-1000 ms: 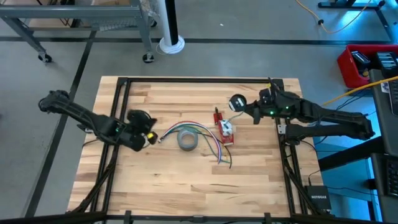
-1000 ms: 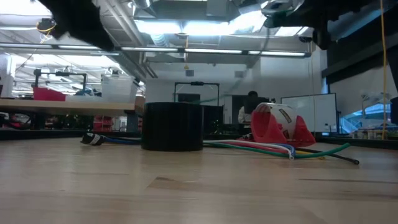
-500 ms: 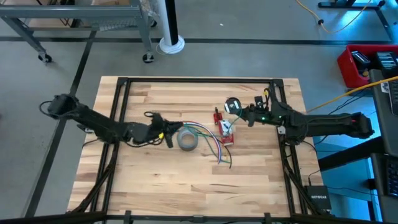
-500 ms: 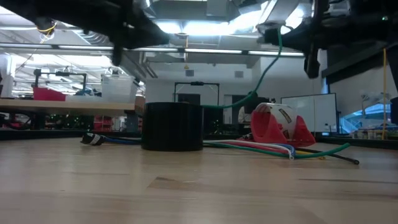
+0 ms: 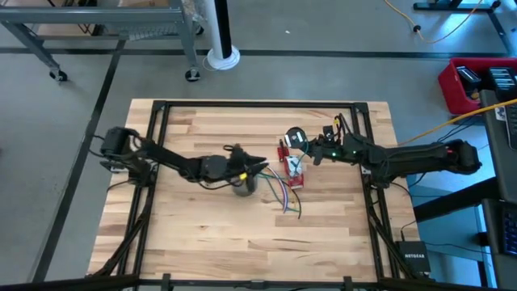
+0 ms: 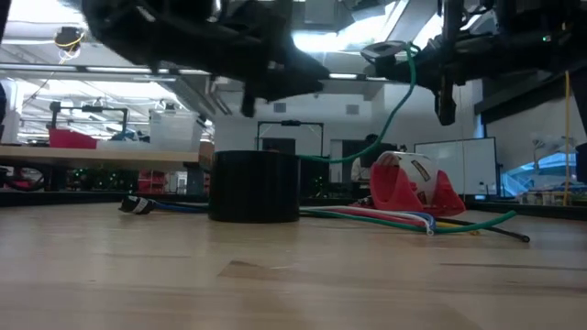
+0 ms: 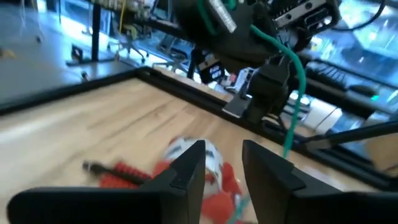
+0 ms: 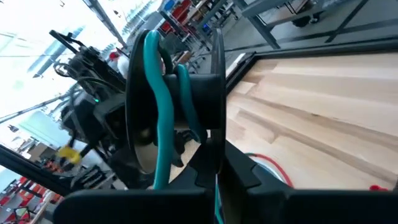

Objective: Coil cords
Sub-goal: Coil the green wire into the spool

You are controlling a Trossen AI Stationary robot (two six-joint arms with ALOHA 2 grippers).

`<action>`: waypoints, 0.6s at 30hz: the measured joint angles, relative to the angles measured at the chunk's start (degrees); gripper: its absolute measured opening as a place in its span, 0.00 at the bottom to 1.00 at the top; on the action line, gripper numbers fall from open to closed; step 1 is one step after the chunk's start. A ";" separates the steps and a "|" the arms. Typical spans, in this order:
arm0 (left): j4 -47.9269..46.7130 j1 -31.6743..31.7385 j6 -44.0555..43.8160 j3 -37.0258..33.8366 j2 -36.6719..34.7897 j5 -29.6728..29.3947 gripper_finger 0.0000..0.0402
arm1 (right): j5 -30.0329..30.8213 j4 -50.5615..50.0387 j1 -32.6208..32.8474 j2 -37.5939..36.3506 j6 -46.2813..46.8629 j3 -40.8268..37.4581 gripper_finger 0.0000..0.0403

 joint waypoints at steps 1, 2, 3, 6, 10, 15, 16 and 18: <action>0.04 0.18 2.00 1.63 1.61 0.01 0.25 | 0.00 0.57 0.00 0.37 -0.03 0.00 0.01; -0.03 0.19 3.92 3.21 3.06 0.04 0.25 | 0.00 2.04 0.00 0.88 -0.17 0.00 0.01; -0.35 0.19 5.62 4.72 4.53 0.03 0.25 | 0.02 3.16 0.00 1.29 -0.19 0.00 0.01; -0.29 0.17 9.96 9.02 8.83 0.14 0.25 | 0.55 4.92 0.02 1.85 -0.31 0.00 0.01; -0.33 0.36 13.24 12.06 12.47 0.03 0.25 | 0.94 5.80 0.02 2.15 -0.41 0.04 0.01; -0.40 0.50 12.00 13.48 13.42 1.60 0.25 | 0.94 6.84 0.00 2.15 -0.43 0.02 0.01; -0.86 0.49 12.01 13.65 13.43 2.81 0.25 | 0.96 7.69 0.00 2.15 -0.48 0.02 0.01; -1.76 0.45 12.00 14.09 13.44 4.54 0.25 | 0.97 8.24 0.00 2.15 -0.85 0.02 0.01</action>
